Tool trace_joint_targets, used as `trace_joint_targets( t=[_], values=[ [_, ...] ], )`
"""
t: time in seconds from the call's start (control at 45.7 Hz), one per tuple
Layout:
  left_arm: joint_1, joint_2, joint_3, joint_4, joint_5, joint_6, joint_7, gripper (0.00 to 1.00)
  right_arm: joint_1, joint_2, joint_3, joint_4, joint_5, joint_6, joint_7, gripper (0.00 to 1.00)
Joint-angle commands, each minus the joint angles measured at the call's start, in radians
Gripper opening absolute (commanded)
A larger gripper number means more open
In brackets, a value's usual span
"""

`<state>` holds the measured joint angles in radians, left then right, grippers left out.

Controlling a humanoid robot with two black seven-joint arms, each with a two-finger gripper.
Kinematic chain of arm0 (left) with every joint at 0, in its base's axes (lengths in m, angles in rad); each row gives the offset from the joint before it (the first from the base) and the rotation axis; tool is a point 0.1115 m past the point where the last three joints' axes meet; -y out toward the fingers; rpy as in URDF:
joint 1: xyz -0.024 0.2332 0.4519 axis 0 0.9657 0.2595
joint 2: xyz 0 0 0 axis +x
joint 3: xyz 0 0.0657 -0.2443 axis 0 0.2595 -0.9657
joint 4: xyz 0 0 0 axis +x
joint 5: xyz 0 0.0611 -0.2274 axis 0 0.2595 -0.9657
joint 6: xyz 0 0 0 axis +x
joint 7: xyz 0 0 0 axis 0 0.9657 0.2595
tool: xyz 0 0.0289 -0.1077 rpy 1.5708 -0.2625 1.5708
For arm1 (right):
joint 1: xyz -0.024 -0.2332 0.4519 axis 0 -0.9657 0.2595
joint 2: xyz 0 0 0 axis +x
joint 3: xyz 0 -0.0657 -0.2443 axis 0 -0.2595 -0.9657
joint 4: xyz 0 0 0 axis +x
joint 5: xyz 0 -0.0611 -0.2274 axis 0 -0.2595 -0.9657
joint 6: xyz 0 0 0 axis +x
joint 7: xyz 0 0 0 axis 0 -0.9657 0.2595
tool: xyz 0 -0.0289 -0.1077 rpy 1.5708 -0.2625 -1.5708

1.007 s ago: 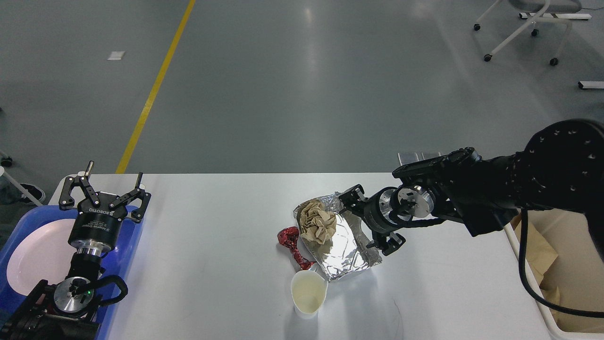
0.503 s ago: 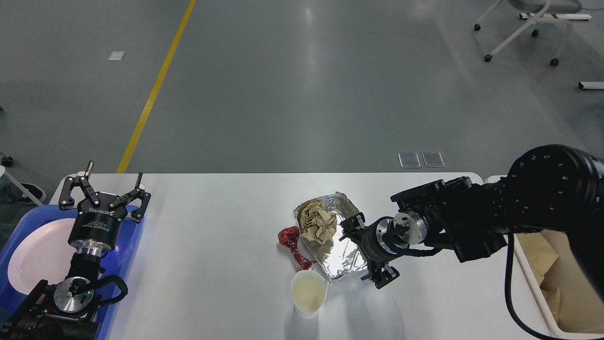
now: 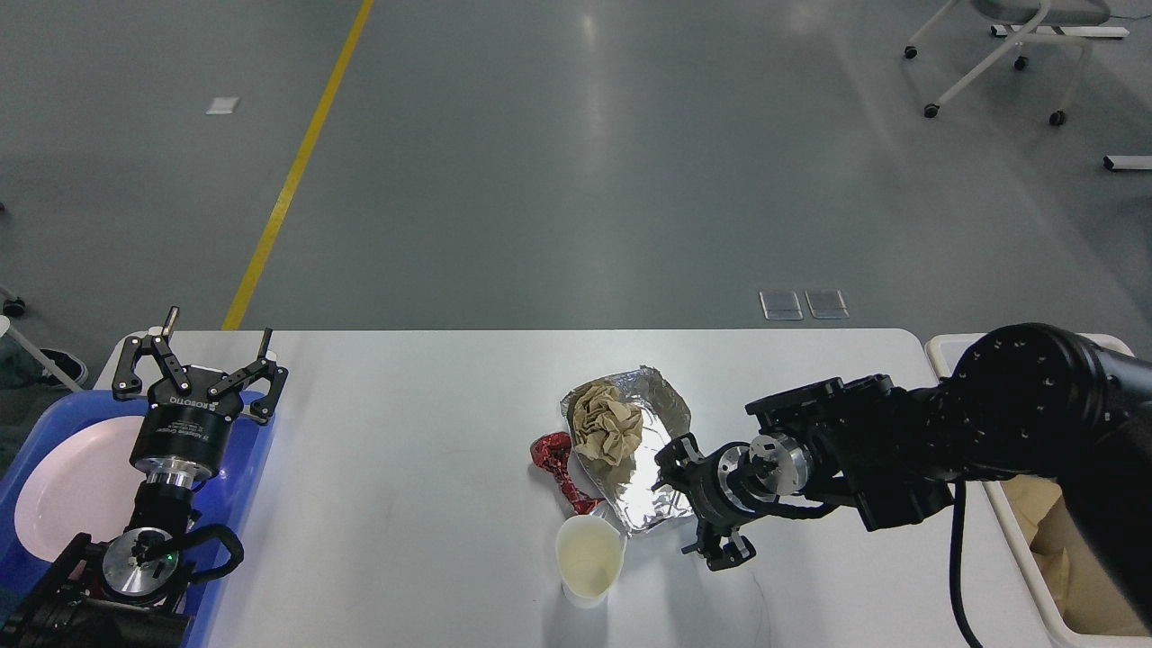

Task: Tidy desktop
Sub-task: 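Lower the right gripper and grasp the foil wrapper edge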

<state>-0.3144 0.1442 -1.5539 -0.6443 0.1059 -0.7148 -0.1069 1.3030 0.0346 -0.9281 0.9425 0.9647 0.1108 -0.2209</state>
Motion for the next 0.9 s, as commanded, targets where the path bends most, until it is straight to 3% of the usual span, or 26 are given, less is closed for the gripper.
trace_joint_targets(
  t=[0.0,0.044,0.875],
  values=[
    [0.0,0.0,0.0,0.0,0.0,0.0,0.0,0.96,-0.002,-0.004,-0.002,-0.001,-0.001,-0.003,0.002,0.08],
    [0.0,0.0,0.0,0.0,0.0,0.0,0.0,0.96,-0.002,-0.002,-0.003,-0.001,-0.003,-0.003,0.002,0.0],
    [0.0,0.0,0.0,0.0,0.0,0.0,0.0,0.96,0.022,-0.009,-0.006,0.008,-0.014,-0.048,0.0,0.0]
  ],
)
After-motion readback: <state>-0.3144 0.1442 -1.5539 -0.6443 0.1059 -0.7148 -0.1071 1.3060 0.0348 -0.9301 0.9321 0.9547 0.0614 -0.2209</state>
